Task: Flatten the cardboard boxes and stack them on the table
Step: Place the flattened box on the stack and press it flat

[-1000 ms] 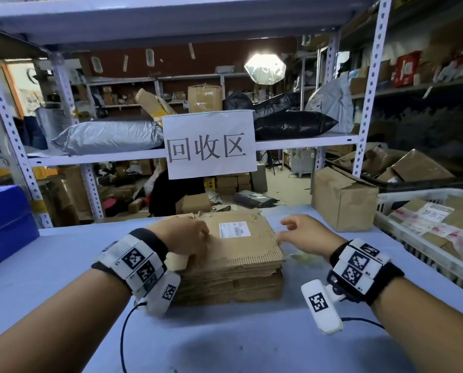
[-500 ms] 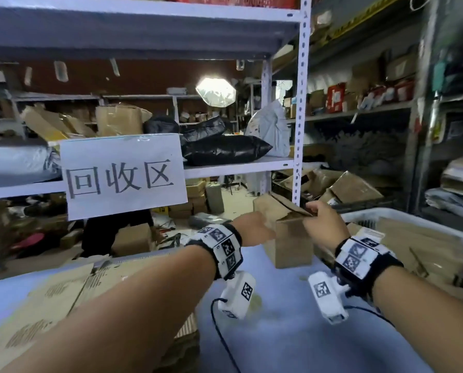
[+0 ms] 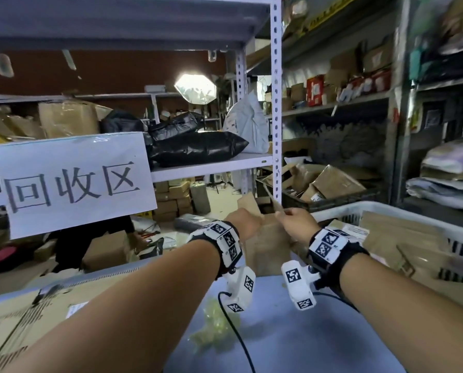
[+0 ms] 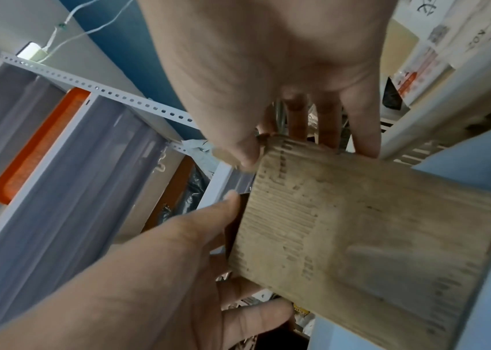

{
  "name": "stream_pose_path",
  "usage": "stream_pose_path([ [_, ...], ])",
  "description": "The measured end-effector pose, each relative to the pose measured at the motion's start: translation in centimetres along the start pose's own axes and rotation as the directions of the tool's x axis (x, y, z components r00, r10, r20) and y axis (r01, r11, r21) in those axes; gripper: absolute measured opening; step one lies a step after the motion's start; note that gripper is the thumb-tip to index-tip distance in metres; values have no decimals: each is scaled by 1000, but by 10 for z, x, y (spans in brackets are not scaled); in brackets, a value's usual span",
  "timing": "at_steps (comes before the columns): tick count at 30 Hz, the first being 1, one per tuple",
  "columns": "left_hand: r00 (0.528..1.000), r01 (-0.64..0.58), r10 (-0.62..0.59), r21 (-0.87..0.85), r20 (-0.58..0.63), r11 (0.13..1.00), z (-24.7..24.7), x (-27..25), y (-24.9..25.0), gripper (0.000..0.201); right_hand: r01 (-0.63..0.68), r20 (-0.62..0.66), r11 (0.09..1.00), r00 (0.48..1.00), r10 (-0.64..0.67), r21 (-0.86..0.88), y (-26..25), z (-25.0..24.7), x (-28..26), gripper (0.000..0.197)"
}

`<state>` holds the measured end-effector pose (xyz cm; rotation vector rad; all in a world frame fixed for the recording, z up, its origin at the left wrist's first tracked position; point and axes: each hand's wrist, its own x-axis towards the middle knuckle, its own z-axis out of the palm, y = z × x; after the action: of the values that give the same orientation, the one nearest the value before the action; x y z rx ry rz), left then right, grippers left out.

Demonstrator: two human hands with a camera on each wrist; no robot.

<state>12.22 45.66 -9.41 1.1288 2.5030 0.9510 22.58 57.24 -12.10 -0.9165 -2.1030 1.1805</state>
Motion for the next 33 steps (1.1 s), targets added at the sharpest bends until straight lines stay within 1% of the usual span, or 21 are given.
stream_pose_path([
  [3, 999, -13, 11, -68, -34, 998, -9, -9, 0, 46, -6, -81, 1000, 997, 4, -30, -9, -3, -7, 39],
  [6, 988, -40, -3, -272, -155, 962, -29, -18, -1, 42, 51, -180, 996, 982, -64, -75, -22, -11, -22, 40],
  [8, 972, -69, -22, -376, -234, 924, -50, -30, -1, 46, 100, -223, 992, 968, -115, -77, -32, -16, -37, 41],
  [11, 945, -177, 38, -411, -324, 894, -85, -54, -3, 64, 187, -260, 980, 945, -197, -62, -53, -19, -63, 39],
  [13, 941, -212, 62, -436, -333, 875, -110, -76, -4, 68, 243, -277, 968, 927, -252, -66, -71, -18, -85, 36],
  [15, 924, -224, 61, -406, -377, 886, -136, -100, -10, 70, 319, -303, 946, 897, -322, -61, -89, -14, -109, 36],
  [18, 884, -265, 77, -359, -461, 895, -171, -144, -32, 85, 491, -285, 868, 823, -490, -76, -119, 1, -145, 34],
  [20, 881, -272, 56, -406, -470, 873, -189, -180, -59, 94, 626, -237, 775, 743, -626, -85, -138, 14, -168, 27],
  [21, 876, -269, 29, -436, -482, 859, -198, -199, -75, 94, 705, -215, 703, 676, -705, -90, -145, 21, -179, 23],
  [22, 869, -266, 4, -461, -495, 846, -205, -220, -92, 91, 780, -194, 615, 590, -784, -113, -152, 27, -190, 23],
  [23, 870, -261, -17, -488, -493, 833, -211, -239, -109, 86, 834, -161, 526, 503, -849, -166, -159, 34, -201, 26],
  [24, 877, -254, -32, -520, -479, 815, -213, -257, -126, 80, 865, -113, 446, 432, -895, -230, -166, 41, -212, 30],
  [25, 882, -249, -44, -544, -469, 801, -213, -274, -143, 67, 882, -62, 384, 382, -922, -272, -172, 50, -223, 34],
  [26, 878, -248, -61, -560, -474, 791, -211, -290, -158, 53, 896, -21, 340, 349, -937, -287, -178, 59, -233, 37],
  [27, 866, -241, -92, -571, -491, 785, -208, -304, -173, 42, 905, 8, 312, 328, -945, -288, -183, 69, -243, 39],
  [28, 849, -234, -131, -586, -512, 776, -205, -316, -185, 36, 910, 30, 301, 323, -946, -286, -187, 79, -252, 40],
  [29, 828, -227, -172, -601, -533, 766, -202, -326, -197, 34, 908, 57, 303, 332, -942, -288, -190, 89, -260, 40],
  [30, 807, -227, -208, -617, -552, 754, -197, -334, -207, 39, 908, 97, 305, 344, -934, -288, -192, 98, -267, 42],
  [31, 784, -229, -241, -627, -572, 744, -194, -342, -216, 48, 911, 150, 304, 354, -923, -279, -194, 107, -273, 42],
  [32, 762, -236, -264, -634, -591, 737, -189, -349, -222, 58, 918, 210, 300, 357, -910, -259, -196, 115, -277, 42],
  [33, 746, -246, -277, -636, -606, 731, -185, -355, -226, 63, 927, 261, 296, 352, -899, -232, -196, 123, -280, 43],
])
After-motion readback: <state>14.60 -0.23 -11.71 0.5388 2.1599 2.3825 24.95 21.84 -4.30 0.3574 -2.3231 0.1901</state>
